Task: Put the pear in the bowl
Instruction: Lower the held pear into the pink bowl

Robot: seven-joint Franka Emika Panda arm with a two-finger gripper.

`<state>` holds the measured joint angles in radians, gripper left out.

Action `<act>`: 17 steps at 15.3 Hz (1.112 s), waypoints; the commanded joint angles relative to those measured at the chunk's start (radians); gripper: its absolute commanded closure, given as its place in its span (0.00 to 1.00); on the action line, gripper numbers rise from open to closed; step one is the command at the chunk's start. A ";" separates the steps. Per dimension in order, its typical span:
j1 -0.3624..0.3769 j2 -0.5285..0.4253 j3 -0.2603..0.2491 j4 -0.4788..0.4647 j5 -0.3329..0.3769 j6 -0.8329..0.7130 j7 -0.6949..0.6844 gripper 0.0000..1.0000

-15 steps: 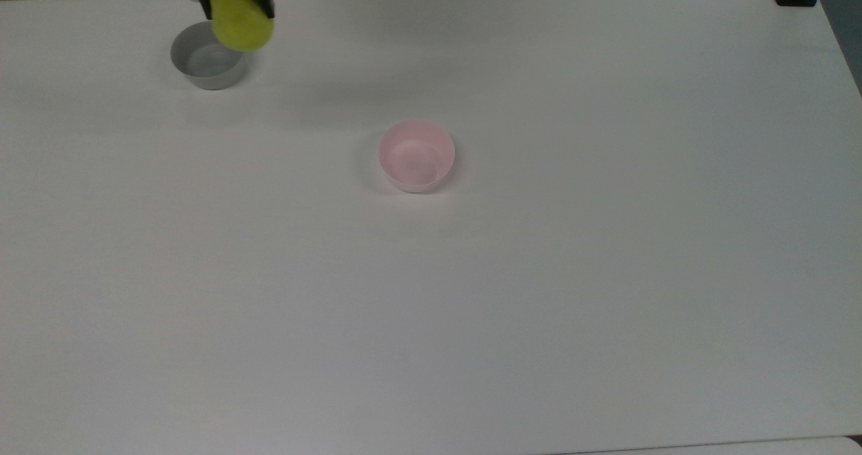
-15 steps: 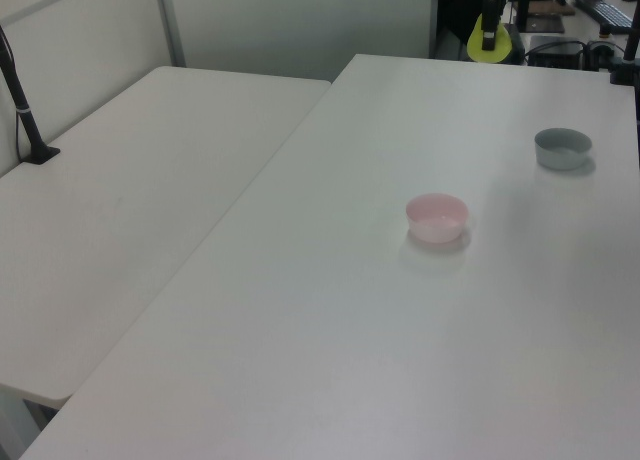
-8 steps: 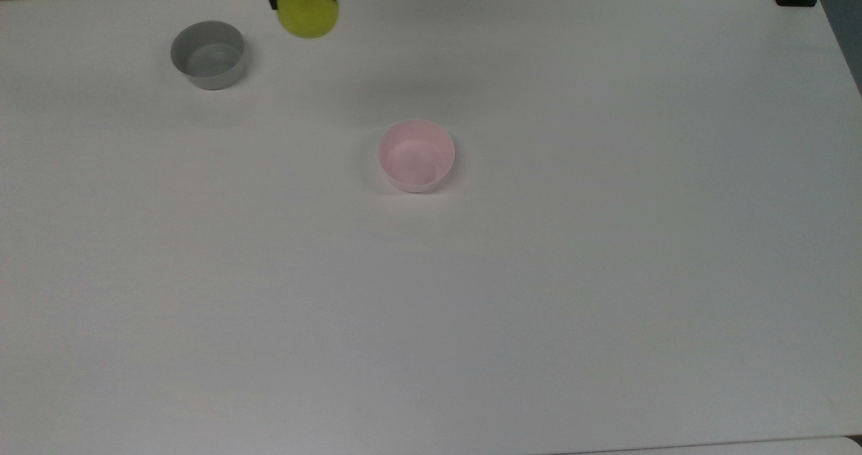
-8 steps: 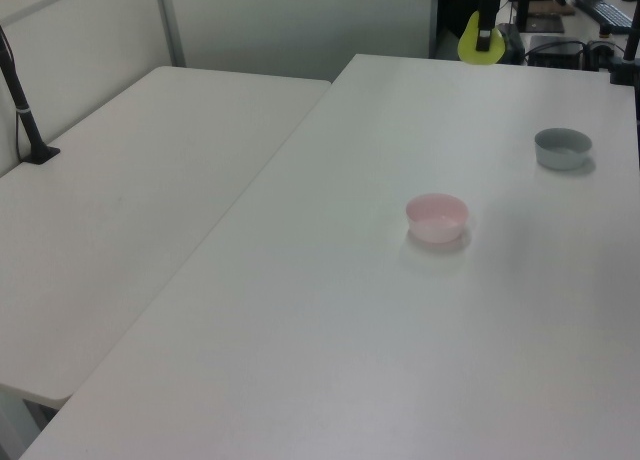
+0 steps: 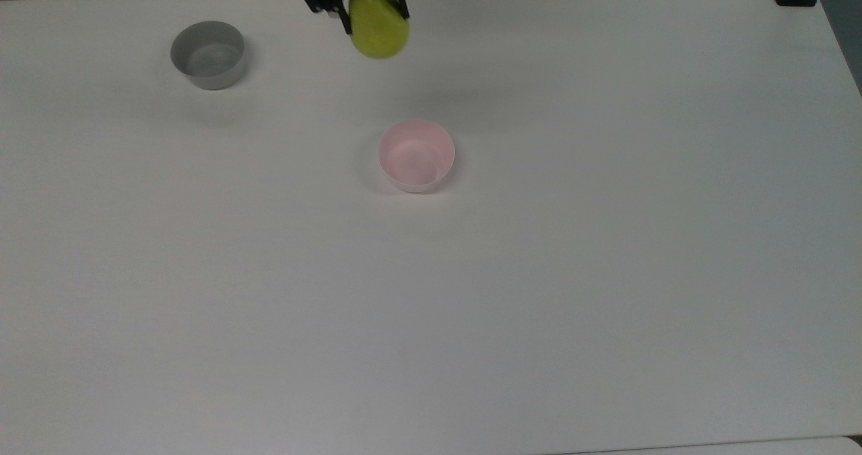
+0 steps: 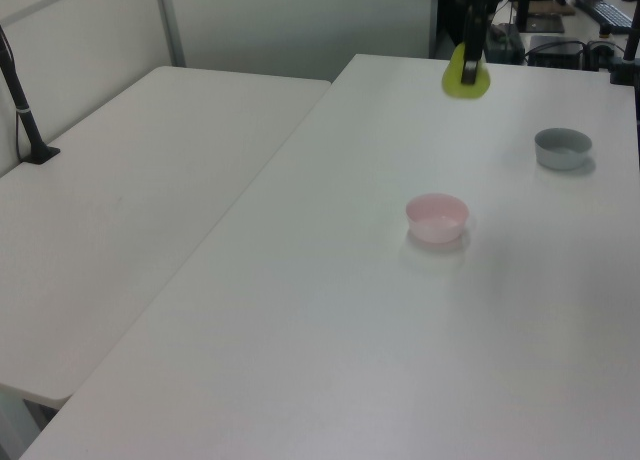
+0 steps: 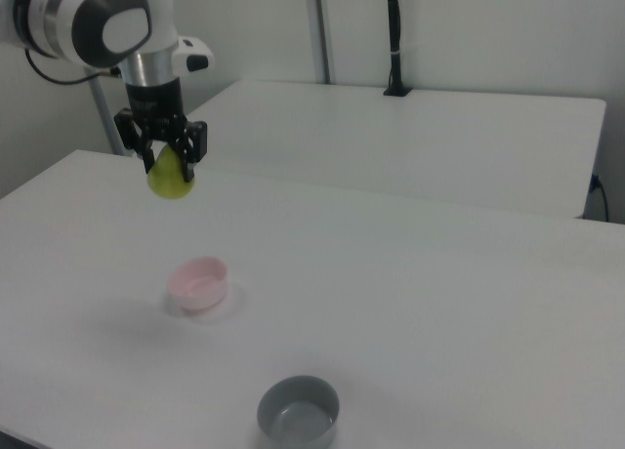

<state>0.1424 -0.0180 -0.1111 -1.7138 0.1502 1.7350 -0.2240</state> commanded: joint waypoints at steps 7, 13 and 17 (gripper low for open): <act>0.023 0.024 0.057 -0.268 -0.033 0.320 0.034 1.00; 0.055 0.121 0.061 -0.296 -0.116 0.431 0.124 1.00; 0.077 0.171 0.061 -0.311 -0.121 0.500 0.163 1.00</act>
<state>0.2015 0.1372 -0.0496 -2.0018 0.0489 2.1811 -0.1035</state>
